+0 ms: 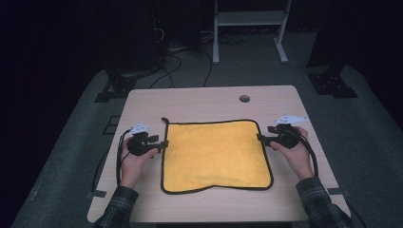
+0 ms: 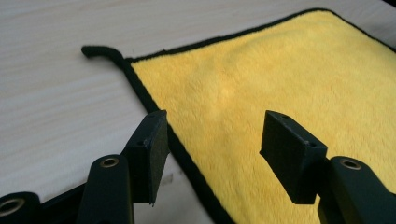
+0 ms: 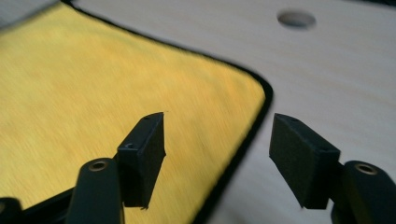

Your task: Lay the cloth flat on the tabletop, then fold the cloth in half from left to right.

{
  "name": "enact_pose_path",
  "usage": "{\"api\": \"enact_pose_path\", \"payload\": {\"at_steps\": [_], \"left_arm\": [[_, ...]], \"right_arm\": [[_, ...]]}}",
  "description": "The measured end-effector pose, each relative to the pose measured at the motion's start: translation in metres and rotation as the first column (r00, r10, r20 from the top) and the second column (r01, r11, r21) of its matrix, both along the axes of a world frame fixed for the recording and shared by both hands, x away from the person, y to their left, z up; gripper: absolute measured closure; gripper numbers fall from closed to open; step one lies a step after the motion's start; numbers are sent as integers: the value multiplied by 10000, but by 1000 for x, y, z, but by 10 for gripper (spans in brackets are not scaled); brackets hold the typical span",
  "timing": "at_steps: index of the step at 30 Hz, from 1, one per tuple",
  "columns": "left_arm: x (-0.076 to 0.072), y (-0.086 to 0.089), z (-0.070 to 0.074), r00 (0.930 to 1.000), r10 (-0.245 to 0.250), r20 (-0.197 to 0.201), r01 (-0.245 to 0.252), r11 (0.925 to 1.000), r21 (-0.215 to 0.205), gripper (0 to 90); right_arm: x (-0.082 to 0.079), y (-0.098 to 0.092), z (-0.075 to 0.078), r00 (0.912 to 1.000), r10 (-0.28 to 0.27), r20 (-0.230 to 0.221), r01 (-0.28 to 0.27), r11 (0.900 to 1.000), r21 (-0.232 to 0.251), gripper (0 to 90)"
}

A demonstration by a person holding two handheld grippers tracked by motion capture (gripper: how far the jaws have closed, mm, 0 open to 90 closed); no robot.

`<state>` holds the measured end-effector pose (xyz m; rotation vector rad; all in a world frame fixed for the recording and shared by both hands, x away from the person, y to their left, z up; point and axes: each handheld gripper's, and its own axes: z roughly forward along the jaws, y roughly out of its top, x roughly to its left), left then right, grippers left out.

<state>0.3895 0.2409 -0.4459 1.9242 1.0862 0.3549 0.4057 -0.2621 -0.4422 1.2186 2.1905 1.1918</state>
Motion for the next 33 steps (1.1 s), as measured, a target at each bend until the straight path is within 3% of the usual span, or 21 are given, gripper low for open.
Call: {"api": "enact_pose_path", "payload": {"at_steps": [3,7,12,16,18,22,28,33], "left_arm": [[-6,1,-5,9997,-46,-228,54,9992,385,417],[-13,3,-10,9995,45,-301,-27,9983,588,386],[-18,2,-18,9988,190,-444,-150,9959,887,368],[-22,-3,-23,9987,94,-507,-34,9931,1170,355],[-22,-5,-25,9982,49,-598,37,9899,1420,343],[-23,-6,-27,9977,84,-679,14,9898,1424,336],[-25,-9,-27,9978,37,-661,70,9870,1606,318],[-23,-14,-27,9981,81,-606,1,9911,1335,416]], "right_arm": [[-10,-16,-13,9976,-457,-525,420,9968,-687,314],[-17,-30,-18,9953,-700,-669,651,9953,-723,296],[-29,-53,-31,9884,-1204,-923,1090,9868,-1201,273],[-33,-61,-38,9867,-1295,-979,1139,9820,-1509,248],[-36,-63,-39,9869,-1334,-904,1195,9822,-1448,248],[-40,-66,-43,9897,-1305,-580,1226,9847,-1242,219],[-42,-67,-44,9900,-1295,-561,1218,9848,-1235,182],[-42,-66,-44,9894,-1336,-575,1257,9843,-1237,176]]}}
